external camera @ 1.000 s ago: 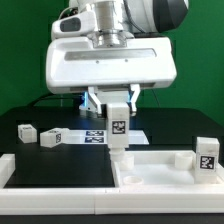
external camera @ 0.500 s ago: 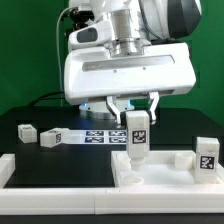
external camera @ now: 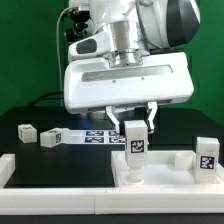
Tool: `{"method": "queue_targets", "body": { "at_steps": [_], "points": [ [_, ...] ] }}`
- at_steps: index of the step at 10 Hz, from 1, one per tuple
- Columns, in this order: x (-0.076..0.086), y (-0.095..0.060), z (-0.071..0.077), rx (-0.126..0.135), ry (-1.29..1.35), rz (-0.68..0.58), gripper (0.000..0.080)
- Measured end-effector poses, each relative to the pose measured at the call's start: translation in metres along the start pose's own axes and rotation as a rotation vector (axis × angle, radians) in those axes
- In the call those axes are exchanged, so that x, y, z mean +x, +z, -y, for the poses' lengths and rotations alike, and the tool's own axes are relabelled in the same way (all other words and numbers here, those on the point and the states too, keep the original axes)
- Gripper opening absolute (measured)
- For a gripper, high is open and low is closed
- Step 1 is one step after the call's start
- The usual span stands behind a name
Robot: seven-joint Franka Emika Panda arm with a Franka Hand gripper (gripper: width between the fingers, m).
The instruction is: Assemble square table
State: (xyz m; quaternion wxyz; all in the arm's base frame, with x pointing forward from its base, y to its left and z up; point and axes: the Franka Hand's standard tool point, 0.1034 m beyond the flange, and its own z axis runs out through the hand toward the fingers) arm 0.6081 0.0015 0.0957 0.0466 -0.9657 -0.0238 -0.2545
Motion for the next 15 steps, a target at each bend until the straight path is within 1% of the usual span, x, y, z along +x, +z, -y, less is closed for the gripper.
{"method": "queue_targets", "body": {
  "at_steps": [2, 3, 6, 7, 8, 9, 10, 11, 13, 14, 15],
  "points": [
    [0.002, 0.005, -0.004, -0.003, 0.008, -0.004, 0.0291],
    [-0.001, 0.009, -0.007, -0.004, 0.014, 0.001, 0.0291],
    [-0.006, 0.016, -0.005, -0.01, 0.021, -0.006, 0.0291],
    [-0.009, 0.017, -0.001, -0.023, 0.042, -0.023, 0.0291],
    [-0.013, 0.016, 0.002, -0.056, 0.08, -0.042, 0.0291],
    [-0.011, 0.017, 0.001, -0.066, 0.057, -0.043, 0.0291],
    [-0.012, 0.017, 0.0, -0.067, 0.059, -0.043, 0.0348],
    [-0.012, 0.017, 0.0, -0.067, 0.059, -0.042, 0.0348],
    [-0.013, 0.017, 0.0, -0.067, 0.06, -0.041, 0.0612],
    [-0.013, 0.017, 0.0, -0.067, 0.06, -0.04, 0.0638],
    [-0.013, 0.018, 0.0, -0.067, 0.06, -0.04, 0.0638]
  ]
}}
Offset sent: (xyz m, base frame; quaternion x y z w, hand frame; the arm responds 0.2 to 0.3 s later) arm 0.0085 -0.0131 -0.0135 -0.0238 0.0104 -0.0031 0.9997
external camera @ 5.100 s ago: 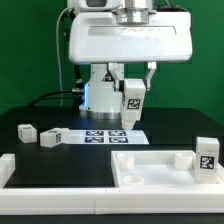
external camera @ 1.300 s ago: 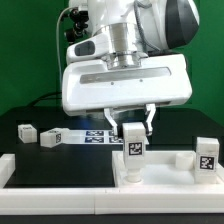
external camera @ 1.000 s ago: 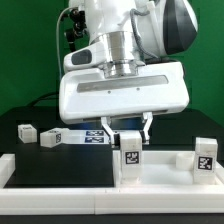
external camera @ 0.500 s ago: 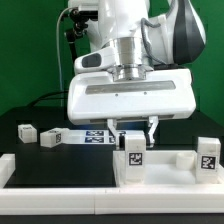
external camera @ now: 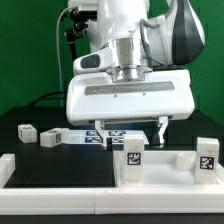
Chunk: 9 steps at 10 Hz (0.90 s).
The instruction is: Assemble square table
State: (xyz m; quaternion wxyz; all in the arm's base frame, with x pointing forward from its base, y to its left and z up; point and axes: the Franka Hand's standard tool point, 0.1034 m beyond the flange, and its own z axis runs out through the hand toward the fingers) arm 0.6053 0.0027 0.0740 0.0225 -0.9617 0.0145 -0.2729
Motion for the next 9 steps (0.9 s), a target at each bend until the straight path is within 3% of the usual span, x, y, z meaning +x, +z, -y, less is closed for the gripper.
{"method": "queue_targets", "body": {
  "at_steps": [4, 6, 8, 9],
  "points": [
    [-0.001, 0.0, 0.0, 0.003, 0.005, 0.007, 0.0649],
    [0.005, -0.009, 0.01, 0.057, 0.049, 0.128, 0.0649],
    [0.01, -0.009, 0.009, 0.073, 0.071, 0.17, 0.0649],
    [0.007, -0.008, 0.019, 0.125, 0.094, 0.293, 0.0649]
  ]
}}
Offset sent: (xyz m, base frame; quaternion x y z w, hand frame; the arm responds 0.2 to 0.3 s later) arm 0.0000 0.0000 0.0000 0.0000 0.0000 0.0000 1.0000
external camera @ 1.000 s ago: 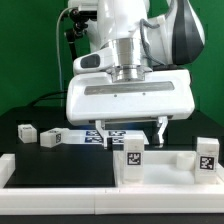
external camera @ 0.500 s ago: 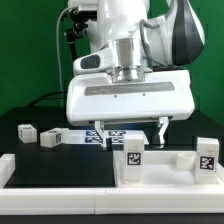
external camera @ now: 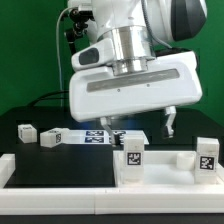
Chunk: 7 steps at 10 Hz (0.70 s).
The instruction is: Assemble square table
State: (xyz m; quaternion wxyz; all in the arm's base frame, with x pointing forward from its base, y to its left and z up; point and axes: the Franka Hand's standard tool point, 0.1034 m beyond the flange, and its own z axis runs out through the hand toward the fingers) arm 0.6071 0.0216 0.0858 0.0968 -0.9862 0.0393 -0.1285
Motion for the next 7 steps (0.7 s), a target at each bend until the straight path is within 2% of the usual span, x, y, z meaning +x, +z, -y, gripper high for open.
{"method": "queue_targets", "body": {
  "at_steps": [1, 3, 6, 7],
  "points": [
    [0.006, -0.002, 0.001, 0.017, 0.007, 0.041, 0.0649],
    [0.002, -0.003, 0.004, 0.049, 0.058, 0.165, 0.0649],
    [0.003, -0.002, 0.001, 0.046, 0.056, 0.157, 0.0649],
    [0.004, -0.002, -0.011, 0.038, 0.068, 0.186, 0.0649]
  ]
}}
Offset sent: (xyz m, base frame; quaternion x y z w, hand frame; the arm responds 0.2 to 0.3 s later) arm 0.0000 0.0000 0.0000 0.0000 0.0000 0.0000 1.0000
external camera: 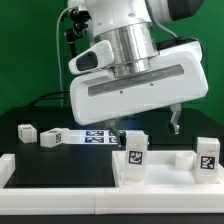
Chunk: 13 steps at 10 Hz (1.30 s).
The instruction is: Assemble square table
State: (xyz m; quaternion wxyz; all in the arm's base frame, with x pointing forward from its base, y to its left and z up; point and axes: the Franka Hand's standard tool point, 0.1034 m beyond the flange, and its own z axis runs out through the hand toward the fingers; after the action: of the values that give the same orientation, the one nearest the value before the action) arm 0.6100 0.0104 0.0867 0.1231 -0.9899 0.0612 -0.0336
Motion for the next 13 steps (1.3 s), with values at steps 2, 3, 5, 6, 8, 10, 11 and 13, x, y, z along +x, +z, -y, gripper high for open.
{"method": "queue_targets", "body": {
  "at_steps": [2, 3, 5, 6, 8, 10, 11, 13],
  "points": [
    [0.0071, -0.0035, -0.0049, -0.036, 0.022, 0.004, 0.0649],
    [0.0076, -0.0004, -0.0088, -0.038, 0.027, 0.004, 0.0649],
    [0.0074, 0.0031, -0.0112, -0.04, 0.031, 0.004, 0.0649],
    [0.008, 0.0025, -0.0114, -0.041, 0.03, 0.001, 0.0649],
    [0.0077, 0.0028, -0.0111, -0.039, 0.038, 0.002, 0.0542],
    [0.0077, 0.0031, -0.0097, -0.03, 0.127, -0.001, 0.0406],
    [0.0079, 0.0029, -0.0102, -0.03, 0.168, -0.002, 0.0297],
    [0.0095, 0.0032, -0.011, -0.021, 0.352, -0.009, 0.0297]
  ]
}}
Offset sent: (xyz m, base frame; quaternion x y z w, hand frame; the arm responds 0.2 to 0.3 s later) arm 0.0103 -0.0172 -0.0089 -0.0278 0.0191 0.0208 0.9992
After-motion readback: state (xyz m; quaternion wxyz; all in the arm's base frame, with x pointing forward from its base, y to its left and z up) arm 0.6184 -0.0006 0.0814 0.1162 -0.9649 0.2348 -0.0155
